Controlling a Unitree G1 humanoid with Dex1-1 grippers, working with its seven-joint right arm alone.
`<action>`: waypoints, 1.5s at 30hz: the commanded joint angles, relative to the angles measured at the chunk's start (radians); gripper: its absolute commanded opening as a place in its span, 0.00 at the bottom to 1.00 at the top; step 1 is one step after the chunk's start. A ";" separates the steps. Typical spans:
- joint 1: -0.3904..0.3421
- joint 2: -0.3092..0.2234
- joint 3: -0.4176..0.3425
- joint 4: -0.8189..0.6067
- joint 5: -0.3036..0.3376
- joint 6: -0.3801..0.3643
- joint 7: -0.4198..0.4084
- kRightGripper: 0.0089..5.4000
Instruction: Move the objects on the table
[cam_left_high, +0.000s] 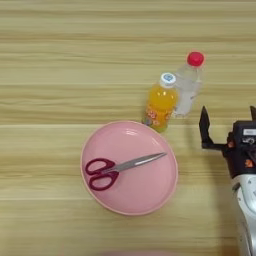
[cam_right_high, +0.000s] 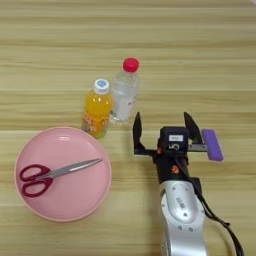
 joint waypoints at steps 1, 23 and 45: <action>-0.033 -0.018 -0.010 -0.034 0.007 -0.025 -0.003 1.00; -0.139 -0.141 -0.173 0.123 0.039 0.063 -0.021 1.00; -0.229 -0.235 -0.278 0.417 0.123 0.182 0.000 1.00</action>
